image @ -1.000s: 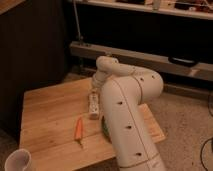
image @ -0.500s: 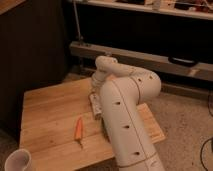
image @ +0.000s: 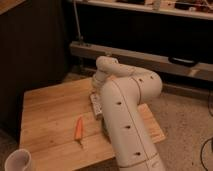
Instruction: Stand the bottle upright
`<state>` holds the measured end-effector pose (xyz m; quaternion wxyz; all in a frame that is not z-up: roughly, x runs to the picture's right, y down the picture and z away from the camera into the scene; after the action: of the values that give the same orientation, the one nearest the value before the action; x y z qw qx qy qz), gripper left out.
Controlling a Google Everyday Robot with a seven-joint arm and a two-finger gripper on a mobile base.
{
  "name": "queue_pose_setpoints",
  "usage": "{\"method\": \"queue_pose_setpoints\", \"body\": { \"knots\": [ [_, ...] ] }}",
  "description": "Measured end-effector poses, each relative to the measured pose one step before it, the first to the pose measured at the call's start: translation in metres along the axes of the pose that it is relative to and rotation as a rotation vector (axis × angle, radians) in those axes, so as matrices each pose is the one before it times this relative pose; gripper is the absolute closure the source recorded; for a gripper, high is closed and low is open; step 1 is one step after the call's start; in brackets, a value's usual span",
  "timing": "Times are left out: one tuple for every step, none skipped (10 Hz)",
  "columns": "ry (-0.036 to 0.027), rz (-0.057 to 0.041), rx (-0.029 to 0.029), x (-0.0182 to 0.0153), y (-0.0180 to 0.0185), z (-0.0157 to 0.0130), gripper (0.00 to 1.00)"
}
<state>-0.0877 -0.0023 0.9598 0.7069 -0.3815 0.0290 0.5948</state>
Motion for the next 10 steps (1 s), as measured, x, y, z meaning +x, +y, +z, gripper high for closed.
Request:
{"method": "queue_pose_setpoints", "body": {
  "knots": [
    [-0.03054, -0.02435, -0.00762, -0.00388, 0.01021, -0.01749, 0.80],
    [-0.02684, -0.02191, -0.00768, -0.00425, 0.00884, -0.01539, 0.80],
    [-0.04591, -0.03883, -0.01773, -0.00671, 0.01500, -0.02363, 0.80],
    [-0.04322, -0.03725, -0.02007, -0.00477, 0.01208, -0.01609, 0.80],
    [-0.04215, -0.03372, -0.01869, -0.00341, 0.00897, -0.01026, 0.80],
    [-0.05566, -0.04600, -0.02676, -0.00260, 0.01023, -0.00764, 0.80],
    [-0.03289, -0.02678, -0.01417, -0.00056, 0.00449, -0.00260, 0.80],
    [-0.00700, -0.00553, -0.00371, 0.00078, -0.00062, -0.00185, 0.80],
    [-0.01556, -0.01843, -0.04205, 0.00138, 0.00592, -0.00048, 0.80],
    [-0.03161, -0.02972, -0.02845, 0.00041, 0.00246, -0.00367, 0.80]
  ]
}}
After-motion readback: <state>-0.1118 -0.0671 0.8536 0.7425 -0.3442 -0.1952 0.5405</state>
